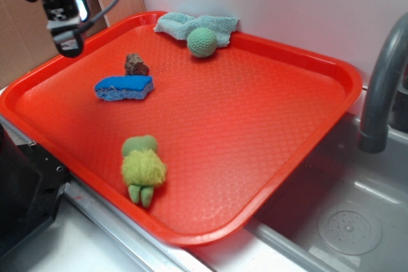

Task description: Grab the blue sponge.

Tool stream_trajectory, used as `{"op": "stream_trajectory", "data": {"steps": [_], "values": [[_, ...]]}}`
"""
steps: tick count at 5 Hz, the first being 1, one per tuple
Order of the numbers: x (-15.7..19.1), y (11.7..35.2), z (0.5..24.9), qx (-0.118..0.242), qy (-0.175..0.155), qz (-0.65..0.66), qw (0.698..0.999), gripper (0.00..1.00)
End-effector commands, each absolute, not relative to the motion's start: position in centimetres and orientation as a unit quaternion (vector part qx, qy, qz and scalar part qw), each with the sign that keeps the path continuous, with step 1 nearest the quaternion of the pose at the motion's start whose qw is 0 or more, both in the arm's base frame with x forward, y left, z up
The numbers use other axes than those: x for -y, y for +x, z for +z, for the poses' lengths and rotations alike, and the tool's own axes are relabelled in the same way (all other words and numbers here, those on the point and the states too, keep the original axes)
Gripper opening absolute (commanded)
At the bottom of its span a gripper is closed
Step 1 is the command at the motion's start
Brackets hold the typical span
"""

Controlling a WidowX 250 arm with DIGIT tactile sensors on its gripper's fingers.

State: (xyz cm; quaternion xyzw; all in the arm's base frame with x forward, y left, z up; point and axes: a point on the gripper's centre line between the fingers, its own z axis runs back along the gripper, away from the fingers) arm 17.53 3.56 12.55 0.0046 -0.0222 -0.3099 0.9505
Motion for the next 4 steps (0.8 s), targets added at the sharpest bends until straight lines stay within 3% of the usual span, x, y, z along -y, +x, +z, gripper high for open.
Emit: {"op": "stream_trajectory", "data": {"steps": [1,2,3,4], "values": [[-3.3,18.4,13.3,0.036,0.011,-0.309,0.950,1.00],[-3.3,18.4,13.3,0.036,0.011,-0.309,0.950,1.00],[-4.3,19.3,11.6,0.070,0.048,-0.362,0.928,1.00],[-5.3,19.4,9.6,0.054,0.054,-0.393,0.916,1.00]]}}
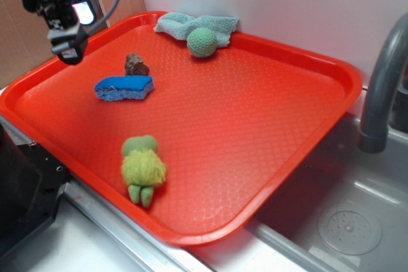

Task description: Grab the blue sponge.

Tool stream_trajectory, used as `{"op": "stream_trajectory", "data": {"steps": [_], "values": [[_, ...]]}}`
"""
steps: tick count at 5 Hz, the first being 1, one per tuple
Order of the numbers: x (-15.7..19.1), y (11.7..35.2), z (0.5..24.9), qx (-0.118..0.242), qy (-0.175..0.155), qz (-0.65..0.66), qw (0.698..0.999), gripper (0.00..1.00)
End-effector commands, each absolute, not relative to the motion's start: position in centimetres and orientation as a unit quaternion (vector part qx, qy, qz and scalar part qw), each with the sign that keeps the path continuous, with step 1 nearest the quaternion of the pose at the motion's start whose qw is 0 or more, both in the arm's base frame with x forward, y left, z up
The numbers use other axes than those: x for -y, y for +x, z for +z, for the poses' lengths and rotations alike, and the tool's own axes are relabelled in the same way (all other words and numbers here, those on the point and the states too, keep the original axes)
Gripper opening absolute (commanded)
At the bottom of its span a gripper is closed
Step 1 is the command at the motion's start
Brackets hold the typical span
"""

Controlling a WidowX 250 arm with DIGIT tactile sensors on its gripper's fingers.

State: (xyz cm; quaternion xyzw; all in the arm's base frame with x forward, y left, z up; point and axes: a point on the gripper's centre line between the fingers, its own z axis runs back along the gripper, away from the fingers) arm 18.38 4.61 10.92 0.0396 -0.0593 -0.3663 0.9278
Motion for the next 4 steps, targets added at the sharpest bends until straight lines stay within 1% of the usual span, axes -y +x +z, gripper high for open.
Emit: {"op": "stream_trajectory", "data": {"steps": [1,2,3,4], "values": [[-6.6,20.5,6.6,0.025,0.021,-0.396,0.918,1.00],[-5.7,21.6,4.8,0.004,0.015,-0.422,0.906,1.00],[-3.3,22.3,3.8,0.014,0.033,-0.425,0.905,1.00],[-2.1,23.0,2.9,0.001,0.030,-0.448,0.894,1.00]]}}
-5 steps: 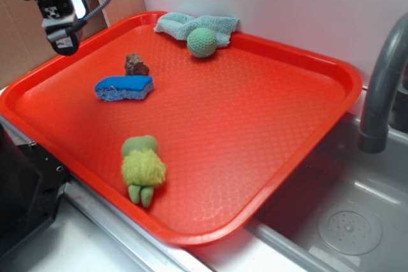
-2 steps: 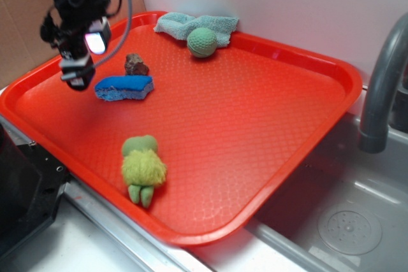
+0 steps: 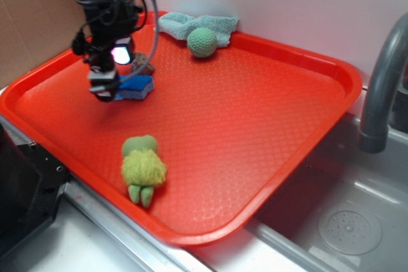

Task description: Grab the blue sponge.

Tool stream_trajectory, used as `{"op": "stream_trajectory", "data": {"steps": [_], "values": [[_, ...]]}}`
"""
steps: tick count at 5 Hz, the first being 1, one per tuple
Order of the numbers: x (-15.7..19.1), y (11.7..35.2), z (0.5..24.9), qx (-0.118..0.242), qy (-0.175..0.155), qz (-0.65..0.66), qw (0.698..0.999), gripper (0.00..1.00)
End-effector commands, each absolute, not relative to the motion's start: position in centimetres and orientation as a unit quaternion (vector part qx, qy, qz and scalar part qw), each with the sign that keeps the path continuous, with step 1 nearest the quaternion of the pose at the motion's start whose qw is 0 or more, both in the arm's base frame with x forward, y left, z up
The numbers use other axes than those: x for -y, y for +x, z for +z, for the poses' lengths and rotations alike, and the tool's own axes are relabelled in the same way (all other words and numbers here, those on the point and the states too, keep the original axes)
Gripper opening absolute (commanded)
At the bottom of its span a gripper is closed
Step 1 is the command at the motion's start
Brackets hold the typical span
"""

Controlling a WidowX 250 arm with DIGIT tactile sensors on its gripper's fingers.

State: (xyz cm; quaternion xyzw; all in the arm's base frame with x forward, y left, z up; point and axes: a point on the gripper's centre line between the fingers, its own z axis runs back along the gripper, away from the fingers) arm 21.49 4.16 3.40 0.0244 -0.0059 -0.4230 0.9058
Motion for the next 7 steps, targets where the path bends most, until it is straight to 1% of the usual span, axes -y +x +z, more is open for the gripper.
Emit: {"op": "stream_trajectory", "data": {"steps": [1,2,3,4,5,6,7], "values": [[-1.6,23.4,2.6,-0.008,0.028,-0.448,0.893,1.00],[-1.1,23.5,2.1,-0.019,0.029,-0.444,0.896,0.97],[-1.4,23.1,2.8,-0.010,0.020,-0.444,0.896,0.00],[-1.9,22.8,3.7,-0.006,0.014,-0.436,0.900,0.00],[-2.2,21.0,8.2,-0.030,-0.051,-0.418,0.907,0.00],[-3.2,17.4,13.0,0.028,-0.006,-0.329,0.944,0.00],[-4.3,14.8,16.3,0.034,0.039,-0.209,0.977,0.00]]}}
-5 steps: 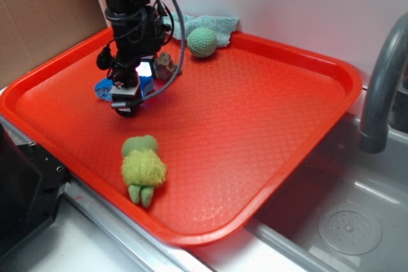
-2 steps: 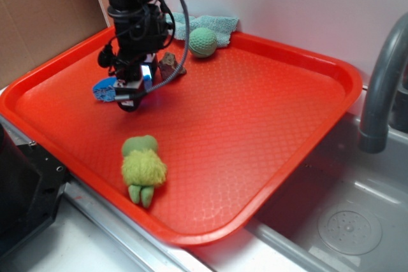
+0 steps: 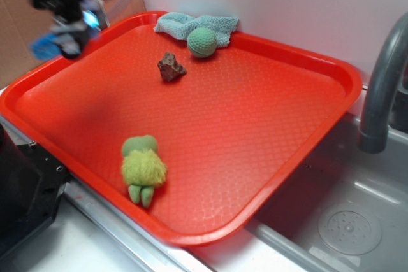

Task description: Grab the blue sponge.

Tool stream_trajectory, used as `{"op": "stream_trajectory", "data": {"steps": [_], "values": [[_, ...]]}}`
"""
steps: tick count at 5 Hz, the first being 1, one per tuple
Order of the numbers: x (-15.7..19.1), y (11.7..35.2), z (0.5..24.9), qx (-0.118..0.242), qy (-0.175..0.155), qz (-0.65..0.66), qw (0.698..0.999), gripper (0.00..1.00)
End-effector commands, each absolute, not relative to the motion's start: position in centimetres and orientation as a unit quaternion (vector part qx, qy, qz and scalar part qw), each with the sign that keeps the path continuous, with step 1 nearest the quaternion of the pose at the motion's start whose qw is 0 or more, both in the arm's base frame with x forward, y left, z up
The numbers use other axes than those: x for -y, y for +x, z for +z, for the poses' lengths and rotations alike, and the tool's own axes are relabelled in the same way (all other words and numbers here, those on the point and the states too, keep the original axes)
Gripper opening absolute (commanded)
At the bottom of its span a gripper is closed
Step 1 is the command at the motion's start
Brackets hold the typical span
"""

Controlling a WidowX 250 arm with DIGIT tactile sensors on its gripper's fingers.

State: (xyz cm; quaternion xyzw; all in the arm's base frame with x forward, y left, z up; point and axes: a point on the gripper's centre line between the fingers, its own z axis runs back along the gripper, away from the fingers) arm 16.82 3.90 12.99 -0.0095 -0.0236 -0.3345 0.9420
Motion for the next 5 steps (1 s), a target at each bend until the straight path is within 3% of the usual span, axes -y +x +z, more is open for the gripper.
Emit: {"op": "stream_trajectory", "data": {"steps": [1,2,3,4,5], "values": [[-5.5,13.2,17.5,0.016,0.060,-0.086,0.994,0.00],[-5.6,13.9,17.4,-0.006,0.055,0.001,0.998,0.00],[-5.5,17.3,16.7,-0.014,0.051,0.038,0.998,0.00],[-3.7,20.0,14.5,-0.038,0.058,-0.005,0.998,0.00],[-2.5,19.7,14.5,-0.026,0.052,-0.013,0.998,0.00]]}}
